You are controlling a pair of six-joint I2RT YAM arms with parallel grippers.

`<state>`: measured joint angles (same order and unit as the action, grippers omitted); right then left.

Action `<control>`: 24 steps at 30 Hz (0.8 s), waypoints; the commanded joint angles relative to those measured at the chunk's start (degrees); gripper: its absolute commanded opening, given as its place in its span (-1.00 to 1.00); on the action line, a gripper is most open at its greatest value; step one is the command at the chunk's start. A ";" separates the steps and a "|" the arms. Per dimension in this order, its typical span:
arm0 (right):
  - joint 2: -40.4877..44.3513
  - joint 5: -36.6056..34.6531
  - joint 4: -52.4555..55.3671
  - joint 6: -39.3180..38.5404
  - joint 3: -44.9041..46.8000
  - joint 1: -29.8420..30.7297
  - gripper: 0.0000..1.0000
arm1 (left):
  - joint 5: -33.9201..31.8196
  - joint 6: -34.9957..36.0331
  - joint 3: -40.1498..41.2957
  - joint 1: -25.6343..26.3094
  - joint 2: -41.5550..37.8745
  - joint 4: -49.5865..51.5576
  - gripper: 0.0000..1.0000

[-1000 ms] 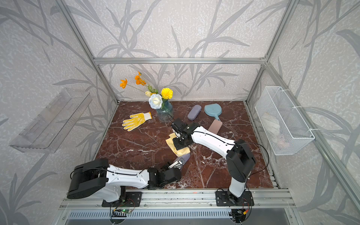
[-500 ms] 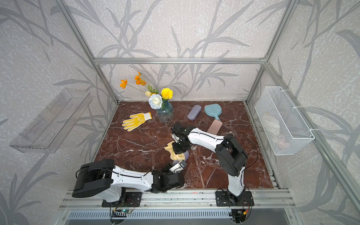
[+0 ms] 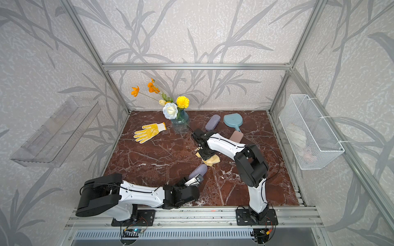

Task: Wipe the eyeglass case
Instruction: Wipe the dirt from the eyeglass case.

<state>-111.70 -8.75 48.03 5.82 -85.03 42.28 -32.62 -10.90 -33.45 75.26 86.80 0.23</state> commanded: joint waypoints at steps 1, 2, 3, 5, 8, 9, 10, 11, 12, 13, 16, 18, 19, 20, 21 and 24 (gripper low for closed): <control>-0.16 7.13 -0.77 -2.98 1.99 0.62 -1.00 | 5.15 0.37 0.94 -1.75 -1.20 -1.24 -0.84; 0.94 8.42 -1.91 -2.67 4.43 0.61 -1.00 | 5.71 -0.32 0.95 -2.08 -1.26 -1.04 -0.84; 1.87 9.05 -2.62 -2.16 6.33 0.53 -1.00 | 6.27 -0.94 0.93 -2.41 -1.28 -0.82 -0.84; 4.04 11.43 -3.88 -0.81 11.21 0.01 -1.00 | 7.19 -2.54 1.05 -3.13 -1.52 -0.33 -0.85; 7.27 15.70 -5.91 1.66 17.71 -0.14 -1.00 | 8.97 -4.77 1.37 -4.53 -2.06 -0.12 -0.85; 8.33 16.73 -6.46 2.79 19.53 -0.17 -1.00 | 9.38 -5.32 1.57 -4.97 -2.19 -0.11 -0.86; 9.44 18.00 -7.21 4.02 21.59 -0.25 -1.00 | 9.81 -5.81 1.55 -5.43 -2.32 -0.02 -0.86; 10.56 19.17 -7.86 5.62 23.45 -0.28 -1.00 | 10.28 -6.26 1.47 -5.88 -2.17 0.25 -0.87; 11.57 20.19 -8.55 7.18 25.12 -0.36 -1.00 | 10.75 -6.56 1.33 -6.24 -2.07 0.49 -0.87; 12.59 21.60 -9.32 9.16 27.07 -0.39 -1.00 | 10.92 -6.83 1.08 -6.48 -1.81 0.77 -0.88; 15.67 26.63 -12.90 15.87 31.91 -0.53 -1.00 | 11.39 -7.39 0.37 -6.94 -1.13 1.72 -0.89; 16.87 30.91 -16.81 20.73 35.07 -0.45 -1.00 | 11.57 -7.56 0.16 -7.13 -0.94 1.87 -0.89; 17.48 31.91 -18.30 23.46 36.43 -0.45 -1.00 | 11.78 -7.65 0.12 -7.23 -1.04 2.05 -0.89; 18.18 32.73 -19.90 25.70 37.51 -0.45 -1.00 | 11.88 -7.75 0.14 -7.27 -1.16 2.06 -0.89; 18.67 33.87 -21.93 27.55 38.58 -0.36 -1.00 | 11.95 -7.77 0.22 -7.35 -1.15 1.95 -0.89; 19.16 37.68 -27.23 33.27 39.81 0.63 -1.00 | 13.04 -7.48 0.28 -7.89 -1.11 1.79 -0.88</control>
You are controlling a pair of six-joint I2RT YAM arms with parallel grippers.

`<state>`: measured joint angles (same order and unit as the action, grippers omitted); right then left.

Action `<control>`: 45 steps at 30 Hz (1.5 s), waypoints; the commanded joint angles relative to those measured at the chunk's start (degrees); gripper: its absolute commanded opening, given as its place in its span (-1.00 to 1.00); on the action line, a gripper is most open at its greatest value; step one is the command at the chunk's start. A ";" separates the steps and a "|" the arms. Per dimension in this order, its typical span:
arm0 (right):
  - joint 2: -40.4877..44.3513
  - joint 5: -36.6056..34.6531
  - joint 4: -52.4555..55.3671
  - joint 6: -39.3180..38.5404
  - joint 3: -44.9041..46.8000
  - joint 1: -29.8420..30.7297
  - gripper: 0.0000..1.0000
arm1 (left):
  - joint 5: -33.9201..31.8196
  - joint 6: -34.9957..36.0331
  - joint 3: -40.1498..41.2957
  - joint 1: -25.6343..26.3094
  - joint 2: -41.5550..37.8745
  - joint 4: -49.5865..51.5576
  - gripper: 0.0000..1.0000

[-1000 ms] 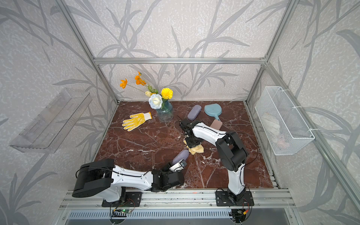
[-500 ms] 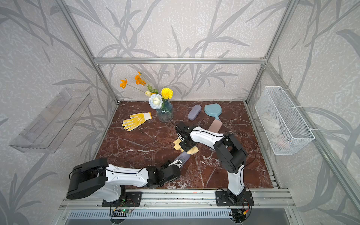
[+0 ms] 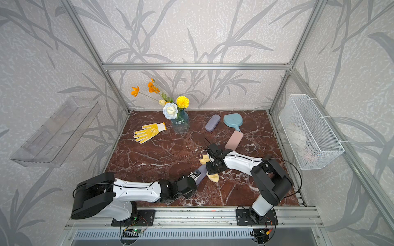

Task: Wipe the eyeglass case
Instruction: Wipe the dirt from the eyeglass case.

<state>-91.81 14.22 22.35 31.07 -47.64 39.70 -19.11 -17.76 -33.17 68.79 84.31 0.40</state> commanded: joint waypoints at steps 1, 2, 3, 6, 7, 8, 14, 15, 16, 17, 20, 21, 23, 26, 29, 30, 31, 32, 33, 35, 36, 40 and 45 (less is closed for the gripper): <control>-0.82 15.36 -1.94 9.05 1.69 4.04 -1.00 | -0.04 -0.53 0.03 -1.58 1.25 1.55 -0.88; -0.75 15.64 -1.94 9.85 0.92 5.09 -1.00 | 0.29 -0.53 0.12 -1.75 1.18 1.40 -0.89; -0.53 15.75 -2.10 10.60 0.20 6.02 -1.00 | 0.43 -0.52 0.19 -1.84 1.02 1.45 -0.89; 0.22 15.34 -1.69 12.20 -1.95 8.72 -1.00 | 0.87 -0.35 0.26 -1.99 0.88 1.24 -0.88; 0.07 15.11 -1.20 12.03 -2.81 9.06 -1.00 | 0.98 -0.27 0.38 -2.06 0.82 1.08 -0.88; -0.18 14.98 -1.17 11.92 -3.47 9.08 -1.00 | 1.22 -0.18 0.47 -2.13 0.88 0.93 -0.88; -3.01 11.20 -0.95 10.44 -6.25 5.08 -1.00 | 2.24 0.62 0.73 -2.26 0.62 0.51 -0.87; -3.11 9.68 -0.62 10.12 -6.68 3.83 -1.00 | 2.30 0.66 0.78 -2.26 0.61 0.27 -0.87; -3.28 8.25 -0.40 9.59 -7.36 2.34 -1.00 | 2.40 0.75 0.82 -2.26 0.76 0.14 -0.87; -3.45 6.97 -0.06 8.93 -8.13 0.72 -1.00 | 2.49 0.83 0.83 -2.26 0.72 0.19 -0.87; -4.56 3.28 1.02 6.81 -11.07 -3.61 -1.00 | 2.77 1.05 0.82 -2.22 0.63 0.21 -0.87; -5.15 1.70 1.89 5.93 -12.28 -4.97 -1.00 | 2.81 1.14 0.89 -2.26 0.65 0.13 -0.87; -6.41 -1.94 3.90 3.50 -15.30 -7.66 -1.00 | 2.89 1.22 0.91 -2.26 0.68 0.04 -0.87; -7.35 -9.58 7.73 -0.80 -19.89 -8.63 -1.00 | 2.76 1.13 0.83 -2.26 0.68 0.25 -0.87; -5.57 -16.82 13.24 -6.20 -24.62 -6.51 -1.00 | 2.48 0.86 0.82 -2.26 0.50 0.39 -0.87; -4.24 -19.26 14.96 -8.03 -25.90 -4.92 -1.00 | 2.01 0.80 0.82 -2.11 0.43 0.48 -0.87; -3.95 -20.06 16.19 -9.47 -26.99 -3.45 -1.00 | 1.26 0.71 0.91 -1.97 0.42 0.54 -0.87; -4.20 -19.74 17.90 -10.36 -28.21 -1.78 -1.00 | -0.32 0.37 1.06 -1.53 0.11 0.56 -0.85; -4.89 -18.21 19.77 -10.26 -29.42 -0.18 -1.00 | -2.27 0.12 1.26 -0.83 -0.21 0.60 -0.84; -7.74 -12.97 21.37 -8.78 -30.92 2.69 -1.00 | -6.23 -0.04 1.07 0.99 -0.29 1.03 -0.83; -9.40 -9.66 21.99 -7.45 -31.92 4.10 -1.00 | -8.67 -0.37 0.55 2.14 0.09 1.79 -0.83; -14.89 0.79 19.31 -3.63 -34.41 9.41 -1.00 | -15.36 -1.47 -2.14 5.40 2.30 5.33 -0.83; -18.23 9.12 18.29 -3.45 -33.53 11.59 -1.00 | -19.46 -2.36 -4.20 7.53 4.31 8.04 -0.83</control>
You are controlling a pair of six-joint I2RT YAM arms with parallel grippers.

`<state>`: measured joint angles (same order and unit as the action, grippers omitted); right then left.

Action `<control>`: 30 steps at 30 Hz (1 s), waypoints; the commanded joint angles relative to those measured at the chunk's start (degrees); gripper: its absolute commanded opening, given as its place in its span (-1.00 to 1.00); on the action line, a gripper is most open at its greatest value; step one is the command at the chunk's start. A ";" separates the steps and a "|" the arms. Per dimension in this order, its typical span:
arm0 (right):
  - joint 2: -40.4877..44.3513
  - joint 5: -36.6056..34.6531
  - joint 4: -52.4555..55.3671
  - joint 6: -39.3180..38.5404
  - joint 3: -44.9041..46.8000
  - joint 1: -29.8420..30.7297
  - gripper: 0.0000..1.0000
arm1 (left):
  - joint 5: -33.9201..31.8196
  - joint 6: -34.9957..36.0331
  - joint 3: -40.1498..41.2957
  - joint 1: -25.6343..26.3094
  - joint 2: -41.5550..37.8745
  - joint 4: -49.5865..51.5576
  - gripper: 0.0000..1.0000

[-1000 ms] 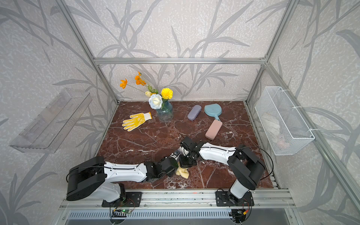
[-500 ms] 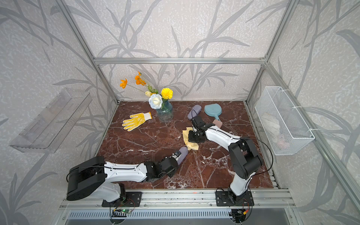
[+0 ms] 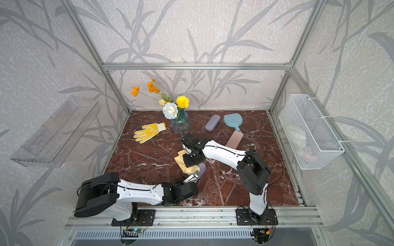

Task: Wipe the eyeglass case
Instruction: Wipe the dirt from the eyeglass case.

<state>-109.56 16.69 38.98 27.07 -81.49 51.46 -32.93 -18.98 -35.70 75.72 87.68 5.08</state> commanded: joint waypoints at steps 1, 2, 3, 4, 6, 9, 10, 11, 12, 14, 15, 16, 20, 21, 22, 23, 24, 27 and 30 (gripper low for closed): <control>-0.96 5.81 3.03 -0.78 0.47 -0.58 -1.00 | -5.74 -1.14 -1.73 0.61 1.07 3.36 -0.83; -1.47 4.05 5.03 -2.28 0.67 -1.31 -1.00 | -5.70 -1.14 -1.64 0.59 1.09 3.18 -0.83; -1.57 1.93 6.24 -3.45 1.20 -2.49 -1.00 | -5.72 -1.01 -1.56 0.57 1.01 2.83 -0.83; -1.41 -0.13 6.79 -4.20 1.99 -3.82 -1.00 | -5.74 -1.04 -1.45 0.60 1.08 2.83 -0.83; -0.93 -5.90 7.73 -5.62 3.36 -7.58 -1.00 | -5.81 -1.24 -1.37 0.61 1.23 2.55 -0.83; -0.73 -11.74 8.65 -7.33 3.67 -12.46 -1.00 | -5.72 -1.15 -1.47 0.57 1.33 2.58 -0.83; -0.66 -13.53 8.70 -7.77 3.69 -13.61 -1.00 | -5.56 -1.05 -1.32 0.57 1.35 2.48 -0.82; -0.79 -15.55 9.02 -8.25 3.46 -14.57 -1.00 | -5.44 -0.84 -1.27 0.57 1.33 2.32 -0.83; -0.98 -16.87 9.18 -8.66 3.21 -15.56 -1.00 | -5.35 -0.61 -1.29 0.57 1.34 2.18 -0.83; -1.27 -18.35 9.26 -9.37 3.10 -16.32 -1.00 | -4.83 -0.18 -1.21 0.61 1.29 1.73 -0.83; -1.14 -18.57 9.36 -9.74 3.24 -16.28 -1.00 | -4.42 -0.03 -1.12 0.48 1.35 1.45 -0.82; -0.82 -17.59 8.92 -9.84 3.84 -16.09 -1.00 | -4.02 0.21 -1.02 0.33 1.32 1.27 -0.82; 2.86 -9.48 5.45 -9.25 10.18 -13.94 -1.00 | -0.52 1.29 -0.27 -1.13 0.71 -0.34 -0.81; 4.05 -8.40 5.17 -9.01 11.80 -12.96 -1.00 | 0.85 1.32 0.18 -1.86 0.19 -0.83 -0.80; 5.10 -7.78 5.18 -8.96 13.09 -11.75 -1.00 | 2.32 1.23 0.74 -2.87 -0.40 -1.43 -0.80; 6.50 -6.89 5.56 -8.75 14.42 -10.83 -1.00 | 4.23 1.08 1.42 -4.01 -1.17 -1.92 -0.80; 8.07 -5.64 5.81 -8.47 15.73 -10.29 -1.00 | 6.18 0.84 2.07 -5.32 -1.97 -2.26 -0.78; 14.48 -2.67 5.92 -7.01 19.79 -10.38 -1.00 | 11.12 -0.87 3.29 -9.35 -4.13 -2.13 -0.74; 19.11 -1.07 6.87 -5.88 21.74 -12.25 -1.00 | 14.39 -2.68 3.11 -12.45 -5.83 -0.79 -0.70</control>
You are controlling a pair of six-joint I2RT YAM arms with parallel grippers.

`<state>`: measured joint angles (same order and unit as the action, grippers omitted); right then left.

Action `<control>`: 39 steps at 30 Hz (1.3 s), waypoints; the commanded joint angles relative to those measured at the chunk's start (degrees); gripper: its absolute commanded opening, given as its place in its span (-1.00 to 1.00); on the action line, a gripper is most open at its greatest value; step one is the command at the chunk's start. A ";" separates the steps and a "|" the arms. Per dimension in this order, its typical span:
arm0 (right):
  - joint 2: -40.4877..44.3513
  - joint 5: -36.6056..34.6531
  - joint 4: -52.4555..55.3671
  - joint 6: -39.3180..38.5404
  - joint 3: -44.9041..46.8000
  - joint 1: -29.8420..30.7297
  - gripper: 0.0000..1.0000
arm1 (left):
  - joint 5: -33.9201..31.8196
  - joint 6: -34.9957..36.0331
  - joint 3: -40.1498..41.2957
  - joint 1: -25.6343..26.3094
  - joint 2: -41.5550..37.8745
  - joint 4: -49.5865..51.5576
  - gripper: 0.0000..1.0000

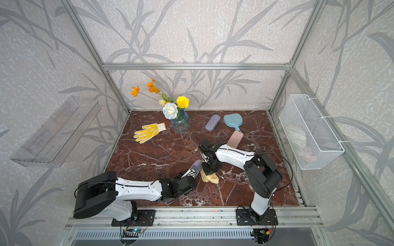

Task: Wipe the eyeglass case
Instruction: Wipe the dirt from the eyeglass case, then place the eyeglass case at the center of the board.

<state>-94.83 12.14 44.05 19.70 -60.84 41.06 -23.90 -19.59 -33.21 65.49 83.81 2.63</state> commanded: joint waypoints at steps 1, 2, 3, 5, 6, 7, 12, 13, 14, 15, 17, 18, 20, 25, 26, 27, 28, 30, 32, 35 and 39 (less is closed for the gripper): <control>5.19 4.00 1.76 2.03 1.60 -2.90 -1.00 | 5.96 -2.47 0.25 -2.79 -2.30 2.53 -0.68; 6.06 4.35 1.63 2.80 2.16 -4.13 -1.00 | 6.26 -3.28 -0.53 -3.67 -2.69 3.98 -0.66; 6.63 4.18 1.23 4.03 2.88 -5.33 -1.00 | 6.59 -4.09 -1.52 -4.47 -2.96 5.63 -0.64; 7.11 3.32 0.10 6.31 3.77 -6.58 -1.00 | 7.10 -5.73 -3.18 -5.82 -3.35 9.03 -0.63; 6.99 3.20 -0.92 7.54 3.88 -6.75 -1.00 | 7.09 -7.11 -3.91 -6.56 -3.55 10.95 -0.62; 6.66 3.79 -2.27 8.82 3.84 -6.77 -1.00 | 7.23 -8.41 -4.48 -7.35 -3.70 12.45 -0.61; 0.61 5.70 -11.15 16.15 1.11 -4.72 -1.00 | 10.78 -11.79 -4.97 -11.52 -5.82 16.11 -0.52; -1.10 5.51 -11.53 16.43 -0.34 -3.62 -1.00 | 11.84 -11.93 -5.12 -12.35 -6.23 16.74 -0.48; -2.59 4.64 -11.62 16.48 -2.16 -2.16 -1.00 | 13.07 -11.78 -5.33 -13.51 -6.66 17.46 -0.45; -5.47 3.76 -11.69 16.46 -3.98 -0.76 -1.00 | 13.68 -11.79 -5.65 -14.51 -6.97 18.47 -0.43; -8.76 3.88 -12.76 18.52 -6.63 1.24 -1.00 | 15.13 -11.42 -6.08 -16.45 -7.25 19.86 -0.39; -10.39 4.02 -13.32 19.14 -7.84 2.13 -1.00 | 15.18 -11.43 -6.53 -17.67 -7.17 21.20 -0.39; -13.31 4.60 -14.18 20.16 -10.22 3.50 -1.00 | 15.97 -11.66 -7.27 -19.86 -7.19 23.60 -0.38; -20.47 6.82 -14.36 20.99 -17.84 6.96 -1.00 | 15.60 -14.25 -7.35 -23.22 -8.54 27.13 -0.34; -21.83 7.31 -14.02 21.07 -19.71 7.85 -1.00 | 15.27 -14.73 -7.36 -23.72 -8.87 27.89 -0.33; -22.91 7.80 -13.70 21.28 -21.13 8.64 -1.00 | 15.58 -15.10 -7.28 -24.37 -9.03 28.17 -0.32; -23.79 8.27 -13.51 21.38 -22.42 9.41 -1.00 | 15.80 -15.43 -7.23 -24.90 -9.03 28.52 -0.30; -24.90 8.25 -13.27 22.03 -24.35 11.12 -1.00 | 15.62 -15.50 -7.22 -25.91 -8.45 29.59 -0.29; -25.26 8.38 -14.18 23.31 -24.59 12.25 -1.00 | 14.73 -15.39 -7.68 -26.97 -7.36 31.74 -0.28; -25.20 8.22 -15.52 25.57 -23.70 13.33 -1.00 | 15.01 -15.52 -7.63 -28.55 -6.07 32.72 -0.26; -20.25 3.58 -18.57 29.03 -16.86 12.02 -1.00 | 15.78 -15.65 -7.37 -29.69 -3.66 33.21 -0.23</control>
<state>-118.54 19.09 26.41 45.21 -81.80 54.22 -9.08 -34.33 -40.47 36.64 77.62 30.15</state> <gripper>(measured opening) 0.086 0.586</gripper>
